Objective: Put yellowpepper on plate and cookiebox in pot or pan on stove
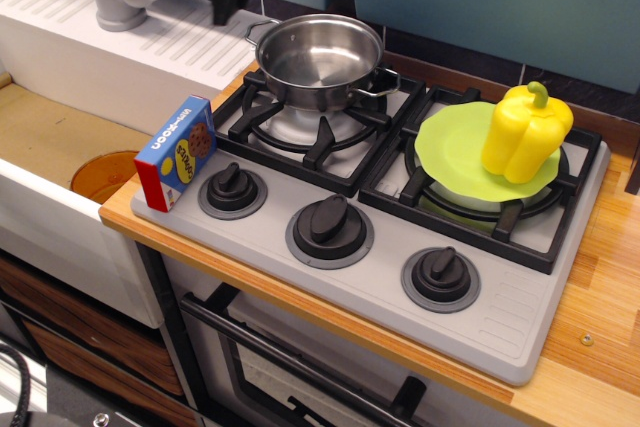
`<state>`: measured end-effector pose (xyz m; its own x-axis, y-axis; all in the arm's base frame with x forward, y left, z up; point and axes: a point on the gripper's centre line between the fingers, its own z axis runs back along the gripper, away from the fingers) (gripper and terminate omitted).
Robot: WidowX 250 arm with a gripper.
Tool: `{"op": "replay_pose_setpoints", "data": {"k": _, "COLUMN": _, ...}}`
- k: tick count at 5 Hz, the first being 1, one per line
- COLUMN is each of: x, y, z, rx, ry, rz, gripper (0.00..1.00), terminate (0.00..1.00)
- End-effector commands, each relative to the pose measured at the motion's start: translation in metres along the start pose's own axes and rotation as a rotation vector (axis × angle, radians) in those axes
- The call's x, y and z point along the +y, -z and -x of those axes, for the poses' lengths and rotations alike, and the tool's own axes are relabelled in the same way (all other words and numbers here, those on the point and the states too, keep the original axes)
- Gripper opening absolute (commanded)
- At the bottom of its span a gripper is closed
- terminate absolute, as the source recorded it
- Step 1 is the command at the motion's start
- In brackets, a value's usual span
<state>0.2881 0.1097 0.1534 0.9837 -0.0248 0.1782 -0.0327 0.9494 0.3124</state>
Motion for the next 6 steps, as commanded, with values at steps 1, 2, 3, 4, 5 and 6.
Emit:
{"op": "replay_pose_setpoints", "data": {"k": 1, "x": 0.006, "y": -0.015, "z": -0.011, "rx": -0.048, "ry": -0.016, "rz": -0.014, "gripper": 1.00, "terminate": 0.00}}
{"op": "replay_pose_setpoints", "data": {"k": 2, "x": 0.006, "y": -0.015, "z": -0.011, "rx": -0.048, "ry": -0.016, "rz": -0.014, "gripper": 1.00, "terminate": 0.00}}
{"op": "replay_pose_setpoints", "data": {"k": 3, "x": -0.011, "y": -0.011, "z": -0.007, "rx": -0.060, "ry": -0.047, "rz": -0.012, "gripper": 1.00, "terminate": 0.00}}
{"op": "replay_pose_setpoints", "data": {"k": 4, "x": -0.017, "y": 0.005, "z": -0.003, "rx": -0.097, "ry": -0.070, "rz": -0.003, "gripper": 1.00, "terminate": 0.00}}
{"op": "replay_pose_setpoints", "data": {"k": 5, "x": -0.021, "y": 0.016, "z": 0.003, "rx": -0.131, "ry": -0.086, "rz": -0.007, "gripper": 1.00, "terminate": 0.00}}
{"op": "replay_pose_setpoints", "data": {"k": 6, "x": -0.023, "y": 0.021, "z": 0.008, "rx": -0.151, "ry": -0.093, "rz": -0.012, "gripper": 1.00, "terminate": 0.00}}
